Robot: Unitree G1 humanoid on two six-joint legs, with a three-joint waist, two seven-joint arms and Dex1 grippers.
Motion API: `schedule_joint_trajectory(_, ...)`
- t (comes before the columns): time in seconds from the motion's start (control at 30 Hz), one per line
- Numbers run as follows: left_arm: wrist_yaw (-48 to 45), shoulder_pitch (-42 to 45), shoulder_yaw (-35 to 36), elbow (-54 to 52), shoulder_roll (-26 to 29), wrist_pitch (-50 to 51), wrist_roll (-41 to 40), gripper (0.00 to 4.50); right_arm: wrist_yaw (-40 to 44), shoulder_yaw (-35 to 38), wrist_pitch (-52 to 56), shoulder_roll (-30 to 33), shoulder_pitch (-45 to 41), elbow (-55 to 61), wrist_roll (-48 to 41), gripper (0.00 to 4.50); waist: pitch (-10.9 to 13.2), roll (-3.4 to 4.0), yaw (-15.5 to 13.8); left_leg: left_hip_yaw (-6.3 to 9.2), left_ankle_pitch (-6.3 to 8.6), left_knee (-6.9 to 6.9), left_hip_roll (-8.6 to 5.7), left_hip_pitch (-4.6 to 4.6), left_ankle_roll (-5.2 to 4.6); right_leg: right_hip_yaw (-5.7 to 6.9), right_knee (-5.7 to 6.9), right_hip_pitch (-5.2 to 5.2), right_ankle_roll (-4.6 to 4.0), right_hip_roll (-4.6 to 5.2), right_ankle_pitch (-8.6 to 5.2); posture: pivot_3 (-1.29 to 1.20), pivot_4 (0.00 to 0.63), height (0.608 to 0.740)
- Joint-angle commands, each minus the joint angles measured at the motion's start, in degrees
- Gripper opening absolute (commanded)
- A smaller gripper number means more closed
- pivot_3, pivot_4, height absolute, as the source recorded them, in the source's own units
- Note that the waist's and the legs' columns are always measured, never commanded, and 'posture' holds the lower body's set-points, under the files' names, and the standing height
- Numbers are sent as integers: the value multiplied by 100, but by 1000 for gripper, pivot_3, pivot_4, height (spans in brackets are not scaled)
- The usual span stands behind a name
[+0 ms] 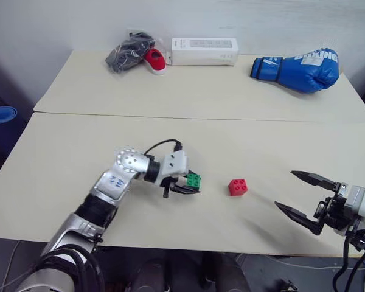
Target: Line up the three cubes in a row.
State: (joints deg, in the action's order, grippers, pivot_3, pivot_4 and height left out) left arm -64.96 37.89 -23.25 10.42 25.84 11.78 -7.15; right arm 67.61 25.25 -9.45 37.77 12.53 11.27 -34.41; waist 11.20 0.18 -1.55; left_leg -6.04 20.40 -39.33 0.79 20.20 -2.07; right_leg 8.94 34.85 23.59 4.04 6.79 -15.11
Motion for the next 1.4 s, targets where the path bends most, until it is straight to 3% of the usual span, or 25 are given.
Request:
schedule_joint_trajectory(0.03, -60, 81, -13, -44, -53, -112, 128, 1531, -212, 171, 69, -22, 167, 405, -128, 4500, 0, 0, 3, 3, 0, 0, 1, -1, 1, 2, 0, 0, 0, 0, 0, 0, 150, 740)
schedule_joint_trajectory(0.27, -25, -81, -133, -65, -36, -30, 447, 1531, 69, 118, 44, 67, 414, 428, -225, 4500, 0, 0, 2, 5, 1, 0, 2, -2, 0, 2, 0, -3, 0, 1, 0, 0, 150, 740)
schedule_joint_trajectory(0.4, 63, -89, -28, -254, -71, 364, 362, 2716, 278, 65, -100, 34, 296, 137, -175, 4500, 0, 0, 3, 5, 1, 0, 2, -3, -2, 2, 0, -5, 0, 1, 0, 0, 150, 740)
schedule_joint_trajectory(0.57, -6, -20, 295, -537, 12, 144, 142, 4291, 446, -34, -190, -5, 72, -147, -144, 4500, 0, 0, 5, 8, 1, -3, 3, -2, -2, 3, 2, -4, 0, 2, 0, 0, 150, 740)
schedule_joint_trajectory(0.8, -262, 350, 1204, -1306, 508, 754, -627, 4291, 794, -176, -178, 62, -341, -588, -178, 4500, 0, 0, 10, 11, 1, -12, 4, 1, -2, 6, 4, -5, 0, 2, 0, 0, 150, 740)
schedule_joint_trajectory(0.97, -865, 30, 2342, -1293, 1493, 969, -1483, 4291, 947, -398, -147, -33, -777, -692, -240, 4500, 0, 2, 81, 10, 2, -13, 12, -3, 4, 9, 11, -4, -5, 31, -3, 0, 150, 740)
schedule_joint_trajectory(1.07, -1445, -961, 3417, -581, 2272, 292, -1712, 4408, 1001, -759, -59, -180, -1124, -585, -270, 4500, 1, 5, 161, 11, 3, -10, 13, -6, 10, 16, 17, -3, -13, 35, -7, 0, 150, 740)
schedule_joint_trajectory(1.17, -1451, -1979, 4287, 46, 2775, -180, -1646, 4408, 1159, -1091, -129, -340, -1355, -511, -243, 4500, 2, 5, 209, 7, 4, -4, 17, -11, 13, 17, 20, 1, -18, 34, -10, 0, 150, 740)
schedule_joint_trajectory(1.4, -1367, -3957, 5628, 1559, 3276, -1053, -1480, 4408, 1540, -1581, -413, -610, -1416, -359, -259, 4500, 2, 3, 67, 17, 17, -6, 1, 0, -7, 23, 8, 3, -15, 69, -9, 0, 150, 740)
